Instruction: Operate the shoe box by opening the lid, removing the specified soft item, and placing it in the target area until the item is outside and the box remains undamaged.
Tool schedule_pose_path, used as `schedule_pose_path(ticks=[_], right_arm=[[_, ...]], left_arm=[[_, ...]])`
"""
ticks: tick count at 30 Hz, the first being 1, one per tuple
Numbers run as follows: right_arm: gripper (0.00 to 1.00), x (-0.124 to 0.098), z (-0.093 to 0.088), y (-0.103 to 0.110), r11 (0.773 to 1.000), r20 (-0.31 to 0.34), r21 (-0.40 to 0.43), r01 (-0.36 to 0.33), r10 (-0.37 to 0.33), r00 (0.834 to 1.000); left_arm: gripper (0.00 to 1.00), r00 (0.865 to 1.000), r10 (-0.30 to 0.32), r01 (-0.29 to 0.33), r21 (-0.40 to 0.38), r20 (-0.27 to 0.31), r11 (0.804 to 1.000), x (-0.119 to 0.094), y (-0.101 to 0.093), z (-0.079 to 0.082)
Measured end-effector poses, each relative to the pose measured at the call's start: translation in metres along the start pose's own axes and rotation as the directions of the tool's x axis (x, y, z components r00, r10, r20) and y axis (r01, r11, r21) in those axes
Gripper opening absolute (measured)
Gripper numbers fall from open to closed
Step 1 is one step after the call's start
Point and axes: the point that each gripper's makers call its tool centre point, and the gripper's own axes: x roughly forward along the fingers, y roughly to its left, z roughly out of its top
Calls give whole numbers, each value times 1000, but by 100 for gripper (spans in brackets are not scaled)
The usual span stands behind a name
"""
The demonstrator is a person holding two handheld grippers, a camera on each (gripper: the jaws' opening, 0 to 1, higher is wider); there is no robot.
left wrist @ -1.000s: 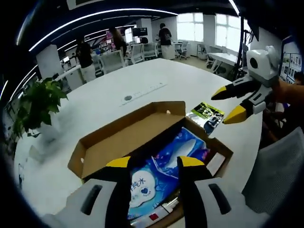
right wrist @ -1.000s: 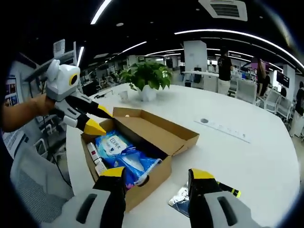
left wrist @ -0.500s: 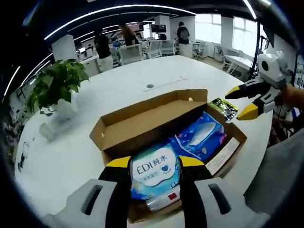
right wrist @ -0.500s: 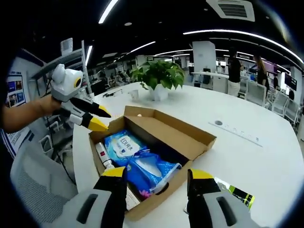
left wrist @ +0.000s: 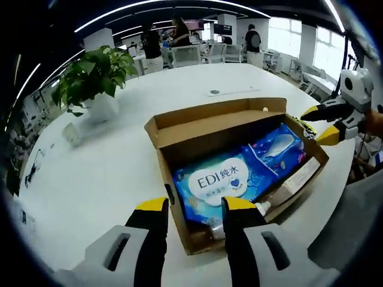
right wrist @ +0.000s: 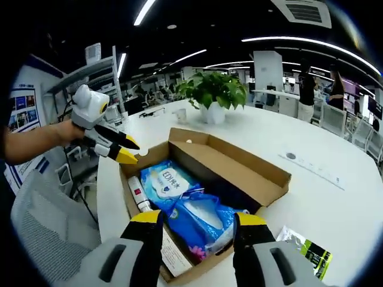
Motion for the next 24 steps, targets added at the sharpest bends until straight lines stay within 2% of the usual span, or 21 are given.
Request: schedule_pose_path(ticks=[10,18,20,24], right_arm=[[39,19,4,12,999,0,-11,-31,31,1000],[30,37,11,18,999,9,-14,-32,32,999],[30,43,12,20,999,10,-11,-33,33,999],[27,53,11,25,999,-4,-18,-39,39,999]], left_arm=[[30,1000,25,-26,-64,-17,998,4,13,-19],[8,998,40,-44,-105,-42,993,4,17,-31],[6,999,28,-32,-134,-34,990,5,15,-31],[6,998,39,-44,-129,-43,991,5,15,-33]])
